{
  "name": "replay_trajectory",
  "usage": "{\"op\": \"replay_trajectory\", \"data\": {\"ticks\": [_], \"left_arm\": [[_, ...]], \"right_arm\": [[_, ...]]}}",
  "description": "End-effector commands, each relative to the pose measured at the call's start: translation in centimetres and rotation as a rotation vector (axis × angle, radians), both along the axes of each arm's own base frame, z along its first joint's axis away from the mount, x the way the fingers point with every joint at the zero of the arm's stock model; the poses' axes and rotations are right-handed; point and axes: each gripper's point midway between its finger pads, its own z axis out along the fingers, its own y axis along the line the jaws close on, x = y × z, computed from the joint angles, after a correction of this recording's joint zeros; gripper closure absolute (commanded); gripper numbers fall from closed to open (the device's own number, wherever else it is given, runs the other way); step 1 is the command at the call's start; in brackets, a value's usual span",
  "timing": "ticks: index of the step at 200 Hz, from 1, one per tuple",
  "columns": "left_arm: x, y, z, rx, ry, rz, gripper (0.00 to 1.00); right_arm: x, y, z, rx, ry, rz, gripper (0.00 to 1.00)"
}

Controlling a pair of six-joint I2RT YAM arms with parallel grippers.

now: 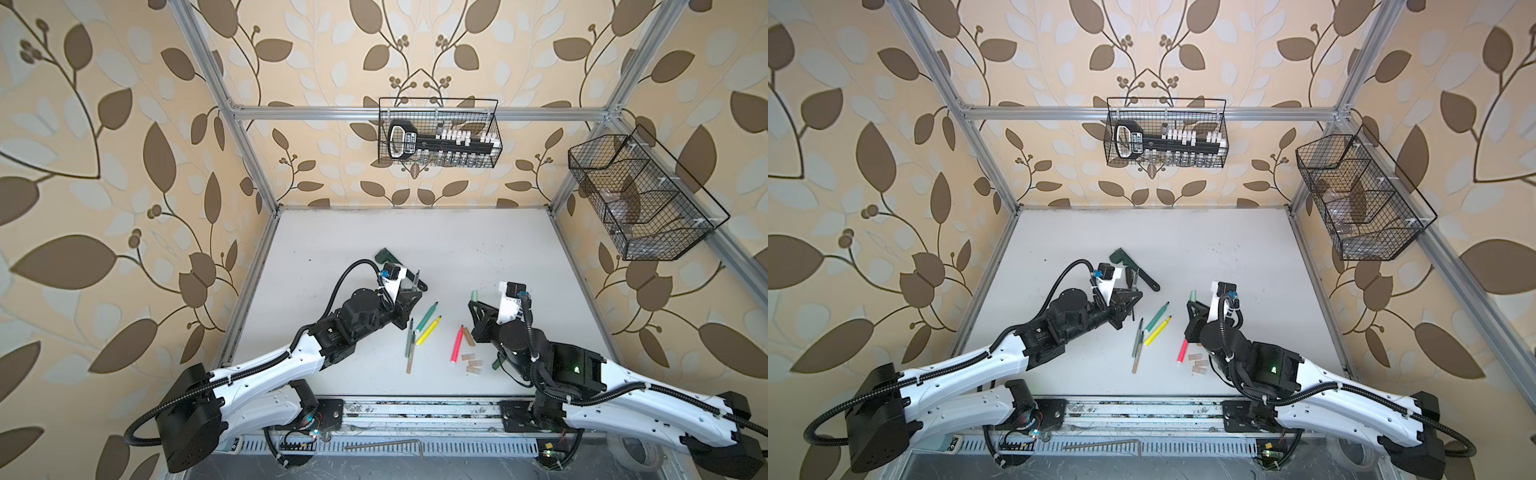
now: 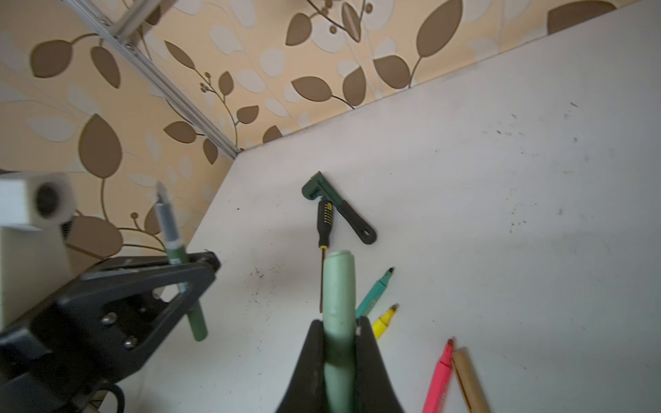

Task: Insert the pens into the pen caps
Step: 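Lift the green cap with the right gripper toward the held fountain pen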

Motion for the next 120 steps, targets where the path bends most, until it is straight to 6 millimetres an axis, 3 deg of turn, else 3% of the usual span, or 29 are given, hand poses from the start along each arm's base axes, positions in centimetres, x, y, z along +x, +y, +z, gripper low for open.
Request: {"op": "replay_trajectory", "data": {"ticks": [1,34,59,120], "left_arm": [[-1.8,-2.2,2.8,-0.045,-0.072,-0.157,1.0],[-2.6,-3.2,2.6,-0.024,-0.08,-0.221,1.0],[-3.1,-3.7,2.6,-0.02,-0.085,-0.25,1.0],[-4.2,-4.2,2.9,-0.011,-0.106,-0.29,1.0]], "right_arm": [[0.2,1.6,5.2,0.117,-0.155,0.055,1.0],[-0.2,3.4,8.7,0.248,-0.274,0.135,1.0],[0.0,4.3,10.0,0.279,-0.316,0.14,1.0],[2.3,6.1,9.5,0.3,-0.302,0.113,1.0]]}}
